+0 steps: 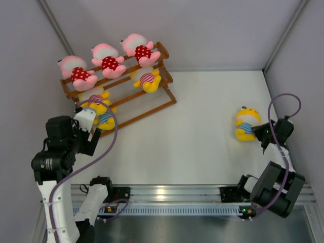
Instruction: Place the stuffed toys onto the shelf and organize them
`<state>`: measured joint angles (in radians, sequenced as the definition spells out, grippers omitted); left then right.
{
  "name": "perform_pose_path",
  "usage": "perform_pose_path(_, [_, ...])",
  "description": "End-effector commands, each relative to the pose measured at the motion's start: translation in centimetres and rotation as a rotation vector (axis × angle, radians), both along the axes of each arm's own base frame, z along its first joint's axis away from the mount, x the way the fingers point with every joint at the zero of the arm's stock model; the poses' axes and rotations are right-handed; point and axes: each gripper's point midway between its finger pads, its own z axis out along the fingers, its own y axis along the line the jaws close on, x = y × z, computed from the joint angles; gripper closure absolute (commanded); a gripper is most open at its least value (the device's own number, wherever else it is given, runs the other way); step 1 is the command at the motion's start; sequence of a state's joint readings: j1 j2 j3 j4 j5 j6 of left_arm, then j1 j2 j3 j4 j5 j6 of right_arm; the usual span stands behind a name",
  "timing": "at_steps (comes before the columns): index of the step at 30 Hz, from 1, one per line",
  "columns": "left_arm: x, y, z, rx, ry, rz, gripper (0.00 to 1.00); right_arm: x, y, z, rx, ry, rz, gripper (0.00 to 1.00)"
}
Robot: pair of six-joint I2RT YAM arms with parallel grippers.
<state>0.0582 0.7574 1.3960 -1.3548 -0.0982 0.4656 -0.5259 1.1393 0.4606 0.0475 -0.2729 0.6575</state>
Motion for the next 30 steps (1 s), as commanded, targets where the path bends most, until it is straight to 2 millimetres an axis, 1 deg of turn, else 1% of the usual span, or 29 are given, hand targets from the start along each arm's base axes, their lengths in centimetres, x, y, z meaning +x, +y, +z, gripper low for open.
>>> perform_pose_path(1, [0.3, 0.1, 0.4, 0.008, -0.014, 0.0, 0.05, 1.7, -0.1, 5.2, -0.112, -0.117, 0.09, 1.0])
perform_pose_path(2, [0.3, 0.1, 0.4, 0.007, -0.016, -0.003, 0.05, 1.8, 0.1, 5.9, -0.122, -0.129, 0.109, 1.0])
perform_pose_path(3, [0.3, 0.1, 0.4, 0.007, -0.014, -0.003, 0.05, 2.0, 0.6, 7.0, -0.132, -0.136, 0.136, 1.0])
perform_pose_path(5, [0.2, 0.1, 0.4, 0.009, -0.016, -0.002, 0.05, 2.2, 1.3, 8.0, -0.17, -0.132, 0.192, 1.0])
perform_pose_path(6, [0.2, 0.1, 0.5, 0.009, -0.019, -0.001, 0.05, 2.3, 2.6, 8.7, -0.177, -0.128, 0.238, 1.0])
perform_pose_path(8, [0.3, 0.1, 0.5, 0.009, -0.019, -0.001, 0.05, 2.4, 3.8, 9.1, -0.201, -0.124, 0.28, 1.0])
perform_pose_path(9, [0.2, 0.1, 0.5, 0.009, -0.019, -0.002, 0.05, 2.6, 5.5, 9.5, -0.209, -0.131, 0.329, 1.0])
perform_pose_path(11, [0.2, 0.1, 0.5, 0.009, -0.019, -0.002, 0.05, 2.7, 7.4, 9.8, -0.22, -0.135, 0.371, 1.0])
perform_pose_path(12, [0.2, 0.1, 0.5, 0.009, -0.02, -0.002, 0.05, 2.8, 10.0, 10.0, -0.212, -0.149, 0.443, 1.0])
perform_pose_path(14, [0.2, 0.1, 0.6, 0.01, -0.023, -0.001, 0.05, 3.2, 12.6, 10.6, -0.17, -0.177, 0.487, 1.0])
perform_pose_path(15, [0.2, 0.1, 0.7, 0.01, -0.025, -0.002, 0.05, 3.2, 15.2, 10.8, -0.151, -0.189, 0.548, 1.0])
perform_pose_path(17, [0.1, 0.2, 0.8, 0.014, -0.029, 0.0, 0.05, 3.6, 18.3, 11.8, -0.132, -0.229, 0.591, 1.0])
perform_pose_path(18, [0.1, 0.1, 0.9, 0.012, -0.032, 0.0, 0.05, 3.5, 21.6, 12.1, -0.119, -0.242, 0.669, 1.0])
perform_pose_path(19, [0.1, 0.2, 1.0, 0.013, -0.034, 0.001, 0.05, 3.6, 23.2, 12.4, -0.104, -0.254, 0.693, 1.0])
perform_pose_path(20, [0.2, 0.1, 0.9, 0.012, -0.032, 0.0, 0.05, 3.9, 25.0, 11.6, -0.094, -0.235, 0.726, 1.0])
perform_pose_path(21, [0.2, 0.2, 1.0, 0.012, -0.034, 0.002, 0.05, 3.8, 28.6, 13.5, -0.077, -0.306, 0.803, 1.0])
perform_pose_path(22, [0.1, 0.2, 1.0, 0.013, -0.035, 0.003, 0.05, 4.0, 30.3, 13.8, -0.057, -0.319, 0.832, 1.0])
perform_pose_path(23, [0.1, 0.1, 1.0, 0.012, -0.037, 0.0, 0.05, 4.6, 32.0, 12.5, -0.043, -0.293, 0.86, 1.0])
perform_pose_path(24, [0.1, 0.2, 1.0, 0.013, -0.035, 0.001, 0.05, 4.7, 34.6, 14.1, -0.023, -0.349, 0.904, 1.0])
perform_pose_path(25, [0.1, 0.2, 1.1, 0.015, -0.038, 0.001, 0.05, 5.1, 35.8, 14.2, -0.001, -0.353, 0.911, 1.0])
perform_pose_path(26, [0.1, 0.3, 1.1, 0.017, -0.036, 0.004, 0.05, 5.9, 37.1, 12.5, 0.006, -0.315, 0.921, 1.0])
perform_pose_path(27, [0.0, 0.3, 1.0, 0.017, -0.035, 0.006, 0.05, 6.5, 39.0, 14.1, 0.02, -0.364, 0.943, 1.0])
perform_pose_path(28, [0.0, 0.4, 1.0, 0.023, -0.034, 0.006, 0.05, 6.9, 39.9, 13.9, 0.021, -0.361, 0.947, 1.0])
perform_pose_path(29, [0.0, 0.4, 1.0, 0.025, -0.032, 0.009, 0.05, 7.9, 40.9, 12.1, 0.017, -0.322, 0.946, 1.0])
perform_pose_path(30, [-0.1, 0.4, 1.0, 0.026, -0.031, 0.008, 0.05, 8.5, 42.4, 13.5, 0.042, -0.353, 0.952, 1.0])
